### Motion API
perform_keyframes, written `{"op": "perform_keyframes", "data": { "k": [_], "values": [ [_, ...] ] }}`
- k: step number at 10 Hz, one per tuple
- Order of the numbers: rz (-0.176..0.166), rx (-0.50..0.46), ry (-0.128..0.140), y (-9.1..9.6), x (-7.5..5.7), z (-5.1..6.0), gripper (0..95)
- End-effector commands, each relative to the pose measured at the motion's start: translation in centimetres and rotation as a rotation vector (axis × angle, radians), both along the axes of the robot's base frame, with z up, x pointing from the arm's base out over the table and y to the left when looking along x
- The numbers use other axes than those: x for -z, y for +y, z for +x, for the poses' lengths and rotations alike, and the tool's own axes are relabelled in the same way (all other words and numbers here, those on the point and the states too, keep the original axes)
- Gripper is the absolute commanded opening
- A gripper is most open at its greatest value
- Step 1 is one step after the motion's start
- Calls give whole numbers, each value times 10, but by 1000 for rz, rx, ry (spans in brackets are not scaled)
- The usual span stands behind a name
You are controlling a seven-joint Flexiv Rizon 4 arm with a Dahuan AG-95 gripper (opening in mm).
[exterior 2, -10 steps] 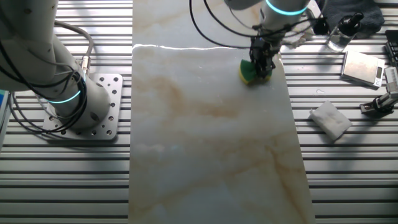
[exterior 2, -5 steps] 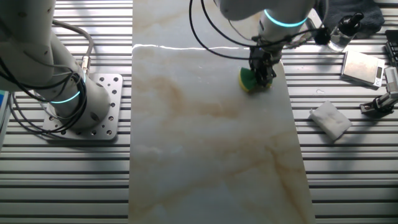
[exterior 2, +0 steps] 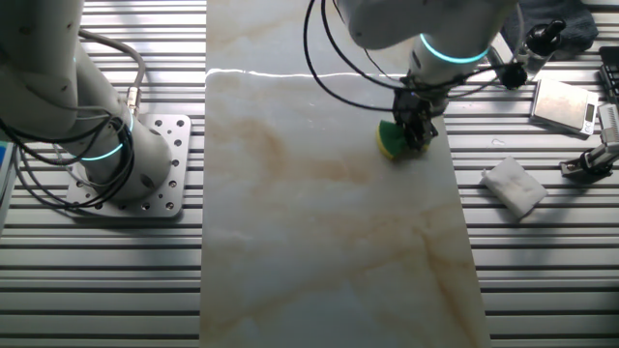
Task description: Clean the tabletop with a sponge
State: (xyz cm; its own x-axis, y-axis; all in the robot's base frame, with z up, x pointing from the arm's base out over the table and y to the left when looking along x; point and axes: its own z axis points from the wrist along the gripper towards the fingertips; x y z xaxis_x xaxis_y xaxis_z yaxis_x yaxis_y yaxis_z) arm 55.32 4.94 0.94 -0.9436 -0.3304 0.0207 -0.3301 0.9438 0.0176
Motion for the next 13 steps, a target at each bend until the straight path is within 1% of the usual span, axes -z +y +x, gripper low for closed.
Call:
{"op": "perform_keyframes", "data": {
  "k": [1, 3, 5, 9, 10, 12, 13],
  "values": [
    [0, -1, 1, -9, -1, 4, 380],
    [-1, -3, 1, -15, -1, 8, 380],
    [-2, -7, 0, -21, 0, 9, 380],
    [0, -5, 4, -22, 1, 12, 380],
    [8, -3, 11, -22, 1, 11, 380],
    [40, 12, 23, -23, 1, 7, 380],
    [46, 14, 25, -22, 1, 4, 380]
  ]
}}
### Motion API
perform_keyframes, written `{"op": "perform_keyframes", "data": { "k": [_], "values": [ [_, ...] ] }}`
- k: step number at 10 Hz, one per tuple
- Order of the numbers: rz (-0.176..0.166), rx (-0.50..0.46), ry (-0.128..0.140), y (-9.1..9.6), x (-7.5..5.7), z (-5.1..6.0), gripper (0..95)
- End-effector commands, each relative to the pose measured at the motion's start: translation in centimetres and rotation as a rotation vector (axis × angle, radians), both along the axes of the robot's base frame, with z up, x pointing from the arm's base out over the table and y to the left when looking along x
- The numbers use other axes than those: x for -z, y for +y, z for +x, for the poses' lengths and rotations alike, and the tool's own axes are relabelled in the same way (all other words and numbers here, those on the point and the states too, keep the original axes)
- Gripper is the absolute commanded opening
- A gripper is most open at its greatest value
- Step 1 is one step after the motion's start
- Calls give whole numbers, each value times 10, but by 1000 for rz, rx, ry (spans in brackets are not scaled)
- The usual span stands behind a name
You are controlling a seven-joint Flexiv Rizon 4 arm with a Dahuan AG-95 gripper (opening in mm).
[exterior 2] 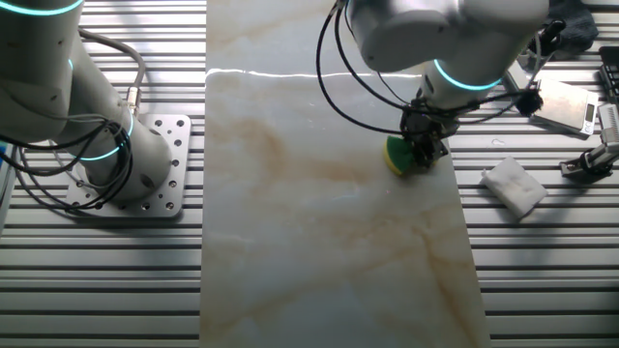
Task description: Clean the tabletop with a sponge
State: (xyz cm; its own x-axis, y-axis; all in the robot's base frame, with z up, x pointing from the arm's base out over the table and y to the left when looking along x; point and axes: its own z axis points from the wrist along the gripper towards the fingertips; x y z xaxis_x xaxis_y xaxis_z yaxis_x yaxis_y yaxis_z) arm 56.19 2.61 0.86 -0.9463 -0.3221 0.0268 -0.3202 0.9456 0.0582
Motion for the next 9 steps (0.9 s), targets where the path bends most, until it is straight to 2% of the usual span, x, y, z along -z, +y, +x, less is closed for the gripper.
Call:
{"op": "perform_keyframes", "data": {
  "k": [1, 3, 5, 8, 9],
  "values": [
    [11, 7, 5, 3, 1, -9, 380],
    [-2, 7, 0, 9, 3, -18, 380],
    [-3, 6, 5, 9, -2, -23, 380],
    [-2, 12, -5, 13, 7, -41, 380],
    [-13, 10, -13, 14, 7, -46, 380]
  ]
}}
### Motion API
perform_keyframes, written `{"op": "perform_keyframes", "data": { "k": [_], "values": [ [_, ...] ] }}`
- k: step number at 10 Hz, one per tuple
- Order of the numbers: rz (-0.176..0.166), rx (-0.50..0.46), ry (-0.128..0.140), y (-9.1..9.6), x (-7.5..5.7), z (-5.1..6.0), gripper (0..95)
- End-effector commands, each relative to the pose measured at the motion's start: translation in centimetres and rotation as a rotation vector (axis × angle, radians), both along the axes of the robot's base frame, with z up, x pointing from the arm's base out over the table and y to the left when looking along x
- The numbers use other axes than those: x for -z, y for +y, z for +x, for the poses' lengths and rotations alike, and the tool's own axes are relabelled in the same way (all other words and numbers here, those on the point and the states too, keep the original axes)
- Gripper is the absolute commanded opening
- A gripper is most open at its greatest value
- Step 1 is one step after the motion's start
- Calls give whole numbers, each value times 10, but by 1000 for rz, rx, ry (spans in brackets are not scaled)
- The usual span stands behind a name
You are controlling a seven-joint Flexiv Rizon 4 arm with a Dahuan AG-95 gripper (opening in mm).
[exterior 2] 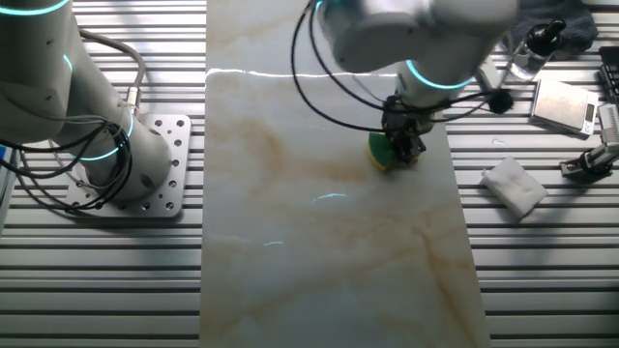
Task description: Clean the tabletop with a sponge
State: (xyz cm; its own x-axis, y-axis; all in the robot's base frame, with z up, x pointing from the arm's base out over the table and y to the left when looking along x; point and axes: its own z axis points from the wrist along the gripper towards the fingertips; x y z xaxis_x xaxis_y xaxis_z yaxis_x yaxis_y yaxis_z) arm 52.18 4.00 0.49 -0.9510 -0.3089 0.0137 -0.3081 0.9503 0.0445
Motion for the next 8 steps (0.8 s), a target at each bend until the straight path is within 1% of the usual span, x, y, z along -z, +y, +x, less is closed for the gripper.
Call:
{"op": "perform_keyframes", "data": {
  "k": [1, 2, 3, 4, 5, 6, 8],
  "values": [
    [-19, -4, 2, 2, -2, -7, 380],
    [-23, -1, 8, 3, -6, -7, 380],
    [-22, 4, 15, 6, -7, -10, 380],
    [-22, 10, 14, 10, -5, -16, 380],
    [-23, 11, 14, 11, -3, -20, 380],
    [-25, 11, 10, 14, -1, -30, 380],
    [-34, 6, 10, 15, -5, -36, 380]
  ]
}}
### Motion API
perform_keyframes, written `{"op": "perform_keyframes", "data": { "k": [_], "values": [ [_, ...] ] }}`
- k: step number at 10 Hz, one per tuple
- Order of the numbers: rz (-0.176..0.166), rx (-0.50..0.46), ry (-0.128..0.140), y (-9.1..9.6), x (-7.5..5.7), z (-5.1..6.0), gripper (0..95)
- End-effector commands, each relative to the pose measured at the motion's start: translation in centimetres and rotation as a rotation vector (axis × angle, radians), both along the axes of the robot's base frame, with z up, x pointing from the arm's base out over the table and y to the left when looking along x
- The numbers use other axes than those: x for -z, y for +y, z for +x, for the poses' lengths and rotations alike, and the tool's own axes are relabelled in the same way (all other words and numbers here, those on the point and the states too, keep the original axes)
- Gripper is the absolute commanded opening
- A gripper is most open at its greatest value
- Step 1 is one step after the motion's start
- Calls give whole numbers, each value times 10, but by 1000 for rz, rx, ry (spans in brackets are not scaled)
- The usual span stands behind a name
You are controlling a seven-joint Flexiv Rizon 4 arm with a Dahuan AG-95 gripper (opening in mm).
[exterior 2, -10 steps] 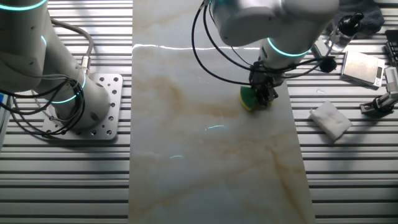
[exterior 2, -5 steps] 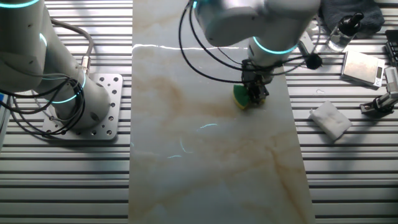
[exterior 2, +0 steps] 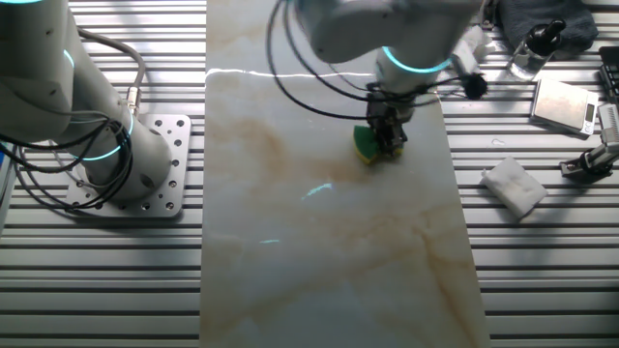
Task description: Clean the tabletop with a sponge
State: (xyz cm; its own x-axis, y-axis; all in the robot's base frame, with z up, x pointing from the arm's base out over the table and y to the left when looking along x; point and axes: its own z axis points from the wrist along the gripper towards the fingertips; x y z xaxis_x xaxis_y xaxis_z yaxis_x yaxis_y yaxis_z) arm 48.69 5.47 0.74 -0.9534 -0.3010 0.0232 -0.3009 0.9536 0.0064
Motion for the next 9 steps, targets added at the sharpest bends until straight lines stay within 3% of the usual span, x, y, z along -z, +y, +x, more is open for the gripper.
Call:
{"op": "perform_keyframes", "data": {
  "k": [1, 5, 6, 9],
  "values": [
    [4, 4, 19, 4, -6, -6, 380],
    [0, 20, 11, 13, 2, -35, 380],
    [-9, 17, 4, 14, 1, -37, 380],
    [-9, 26, 17, 18, 0, -46, 380]
  ]
}}
